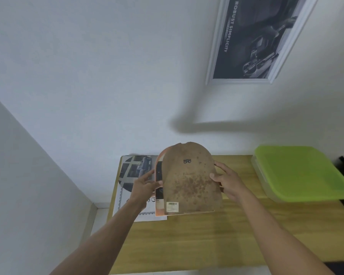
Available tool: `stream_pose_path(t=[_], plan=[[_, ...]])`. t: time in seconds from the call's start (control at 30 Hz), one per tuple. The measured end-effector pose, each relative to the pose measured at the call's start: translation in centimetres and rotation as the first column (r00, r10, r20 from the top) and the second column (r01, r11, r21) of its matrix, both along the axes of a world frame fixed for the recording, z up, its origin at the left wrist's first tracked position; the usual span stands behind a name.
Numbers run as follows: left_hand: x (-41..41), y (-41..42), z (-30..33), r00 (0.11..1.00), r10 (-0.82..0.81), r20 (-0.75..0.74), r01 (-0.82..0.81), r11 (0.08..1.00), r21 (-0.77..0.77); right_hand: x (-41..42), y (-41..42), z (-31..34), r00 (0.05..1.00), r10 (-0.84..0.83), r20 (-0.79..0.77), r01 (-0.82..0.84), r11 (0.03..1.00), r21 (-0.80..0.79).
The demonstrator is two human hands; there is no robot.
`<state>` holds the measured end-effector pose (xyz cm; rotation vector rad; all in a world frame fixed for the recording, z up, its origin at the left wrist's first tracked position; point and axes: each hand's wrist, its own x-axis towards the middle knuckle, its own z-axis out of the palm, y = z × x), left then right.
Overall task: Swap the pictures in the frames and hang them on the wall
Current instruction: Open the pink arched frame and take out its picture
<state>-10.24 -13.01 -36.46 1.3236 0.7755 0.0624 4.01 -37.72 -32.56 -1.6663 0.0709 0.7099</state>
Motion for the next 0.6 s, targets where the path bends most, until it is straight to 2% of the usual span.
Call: stream_pose_path(t=[0.13,0.3,0.4,0.47,0.6], plan=[[-0.1,-0.3,-0.2,1.0,0.0,0.002,0.0,1.0,-0.029,0.2,-1.6,-1.1,0.995,-0.097,-0.032,0.099,0.993,0.063],[0.2,-1.6,-0.7,1.0,0.012,-0.014,-0.014,0.996,-0.092,-0.6,-3.4,-2.4,0.996,-0.005,0.084,0.016,0.991,-0.131],[0.6,-2.3,-0.9,0.999,0.02,-0.039,-0.024,0.995,-0.099,-1.3,-4.7,-3.2,0.996,0.056,0.074,-0.04,0.977,-0.209],[1.0,-2.8,-0.7,0.998,0.023,-0.053,-0.028,0.995,-0.096,-1.1,-5.5,-4.0,0.998,0.044,0.043,-0.034,0.978,-0.205],[2.6,-3.6,-1.0,0.997,0.015,-0.072,-0.02,0.998,-0.067,-0.1,-6.8,-4.5,0.998,-0.059,-0.021,0.057,0.993,-0.102]])
